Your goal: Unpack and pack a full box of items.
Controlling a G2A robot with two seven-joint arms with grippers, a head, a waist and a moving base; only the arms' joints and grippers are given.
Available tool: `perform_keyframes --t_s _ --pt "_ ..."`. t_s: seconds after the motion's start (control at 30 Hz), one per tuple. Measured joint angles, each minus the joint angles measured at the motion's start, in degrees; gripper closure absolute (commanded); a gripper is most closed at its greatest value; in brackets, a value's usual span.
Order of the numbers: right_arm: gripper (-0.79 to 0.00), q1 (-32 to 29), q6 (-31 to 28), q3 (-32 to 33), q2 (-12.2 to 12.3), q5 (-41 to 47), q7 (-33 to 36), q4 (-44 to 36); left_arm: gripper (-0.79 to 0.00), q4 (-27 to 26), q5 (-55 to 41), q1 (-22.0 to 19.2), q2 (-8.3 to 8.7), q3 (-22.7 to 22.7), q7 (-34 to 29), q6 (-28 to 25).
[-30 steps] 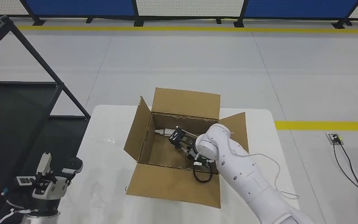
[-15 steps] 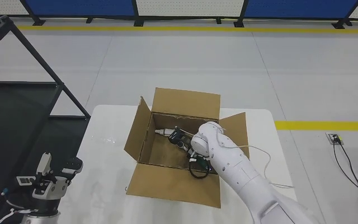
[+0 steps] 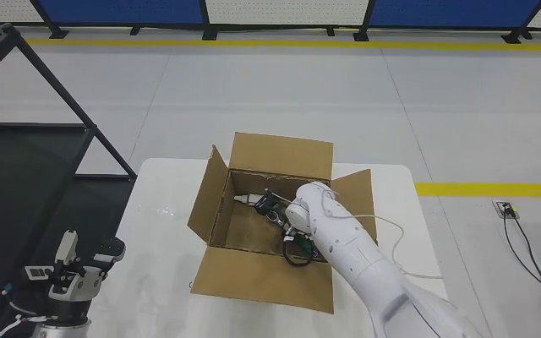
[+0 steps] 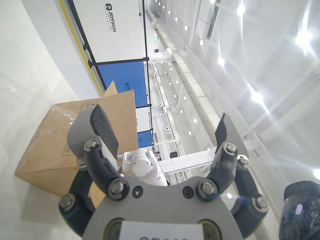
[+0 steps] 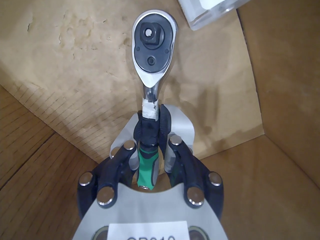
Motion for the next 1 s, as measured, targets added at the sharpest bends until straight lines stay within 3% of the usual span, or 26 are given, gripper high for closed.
perform_keyframes --t_s 0.1,0.13,0.17,0.63,1.0 --pt "-0.191 0.43 -0.01 -0.12 -0.51 0.30 -0.20 1.44 -0.785 0.00 0.00 0.00 0.00 0.00 0.00 0.00" --pt "-0.123 0.57 -0.09 -0.12 -0.64 0.43 -0.24 1.93 -0.785 0.00 0.00 0.00 0.00 0.00 0.00 0.00" --pt "0.000 0.74 -0.15 -0.12 -0.81 0.61 -0.35 2.57 -0.785 0.00 0.00 0.00 0.00 0.00 0.00 0.00" --pt "0.000 2.36 -4.52 0.56 -1.28 1.39 -5.53 5.11 -0.785 0.00 0.00 0.00 0.00 0.00 0.00 0.00" --pt "0.000 0.63 -10.00 3.43 2.55 -0.41 -12.20 -2.02 -0.785 0.00 0.00 0.00 0.00 0.00 0.00 0.00"
